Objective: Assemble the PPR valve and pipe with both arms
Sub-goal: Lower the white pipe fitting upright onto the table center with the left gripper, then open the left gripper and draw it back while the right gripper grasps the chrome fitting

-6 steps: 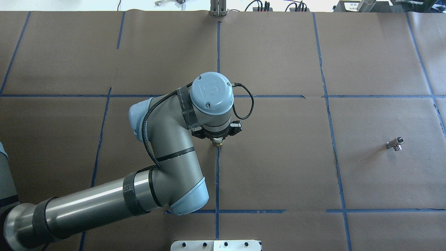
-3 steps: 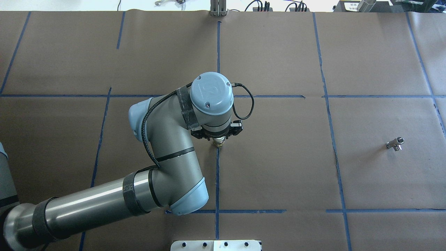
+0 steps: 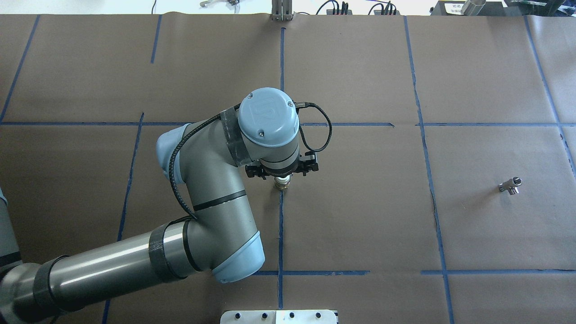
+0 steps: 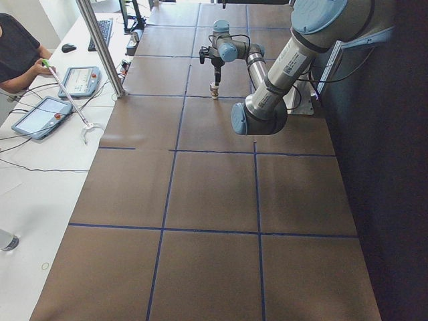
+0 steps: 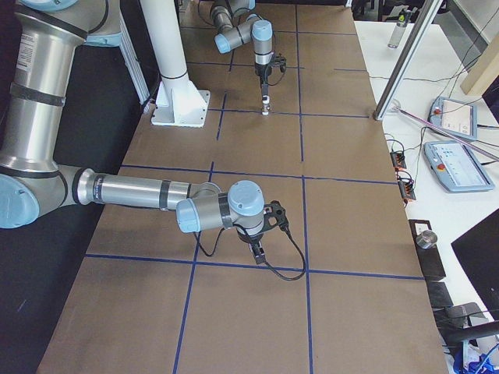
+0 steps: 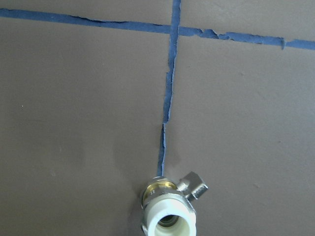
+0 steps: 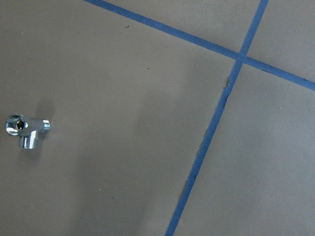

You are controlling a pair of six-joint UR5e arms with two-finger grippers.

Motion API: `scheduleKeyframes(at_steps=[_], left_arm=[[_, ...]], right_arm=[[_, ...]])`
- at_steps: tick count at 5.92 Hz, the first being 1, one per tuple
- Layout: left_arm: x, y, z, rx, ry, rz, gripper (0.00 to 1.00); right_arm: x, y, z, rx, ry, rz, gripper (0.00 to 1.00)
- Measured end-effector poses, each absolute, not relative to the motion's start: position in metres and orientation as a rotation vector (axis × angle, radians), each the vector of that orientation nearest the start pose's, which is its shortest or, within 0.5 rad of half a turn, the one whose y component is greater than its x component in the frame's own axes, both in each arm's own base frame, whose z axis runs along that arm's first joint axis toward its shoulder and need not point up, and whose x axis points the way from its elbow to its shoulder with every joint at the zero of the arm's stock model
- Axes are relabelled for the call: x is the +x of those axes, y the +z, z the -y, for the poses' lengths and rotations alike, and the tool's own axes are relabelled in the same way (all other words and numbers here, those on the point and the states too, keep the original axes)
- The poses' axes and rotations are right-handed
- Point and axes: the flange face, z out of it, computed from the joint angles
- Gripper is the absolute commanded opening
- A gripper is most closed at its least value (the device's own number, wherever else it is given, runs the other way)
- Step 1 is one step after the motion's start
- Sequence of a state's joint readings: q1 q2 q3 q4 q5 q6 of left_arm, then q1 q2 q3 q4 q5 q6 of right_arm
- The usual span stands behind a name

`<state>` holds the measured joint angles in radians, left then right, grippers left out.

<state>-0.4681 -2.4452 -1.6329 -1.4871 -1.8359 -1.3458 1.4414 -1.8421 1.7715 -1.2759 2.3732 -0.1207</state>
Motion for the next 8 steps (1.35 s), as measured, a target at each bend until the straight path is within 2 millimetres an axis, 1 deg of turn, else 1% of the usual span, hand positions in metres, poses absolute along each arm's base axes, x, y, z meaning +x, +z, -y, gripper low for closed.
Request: scheduleKeyframes(at_steps=[1,2,3,4,5,6,7,8], left_arm=[[0.553,0.122,0.401,0.059,-0.111,-0.893,0.95],[0.530,0.142,0.390,0.061,-0.110,-0.900,0.95],[0.511,0.154,0.383,0.065,-0.110,-0.907,0.95],[0.497,0.163,0.377,0.068,-0.111,-0.913,0.95],[0.482,0.173,0.371,0.070,-0.111,-0.918,0.95],[0.471,0.182,0.365,0.071,-0.110,-0.920,0.95],[0.467,0.186,0.363,0.071,-0.111,-0.919,0.95],[0.465,0.188,0.362,0.072,-0.111,-0.918,0.95]], right_arm=[[-0.010,0.628,0.397,0.176,-0.284,0.819,1.00],[-0.038,0.603,0.399,0.140,-0.245,0.837,1.00],[-0.070,0.572,0.402,0.110,-0.206,0.855,0.99],[-0.106,0.550,0.408,0.079,-0.169,0.846,0.99],[-0.143,0.541,0.416,0.053,-0.132,0.812,0.99],[-0.170,0.540,0.424,0.036,-0.111,0.788,0.99],[-0.187,0.544,0.428,0.023,-0.112,0.775,0.97],[-0.197,0.549,0.429,0.009,-0.121,0.766,0.95]])
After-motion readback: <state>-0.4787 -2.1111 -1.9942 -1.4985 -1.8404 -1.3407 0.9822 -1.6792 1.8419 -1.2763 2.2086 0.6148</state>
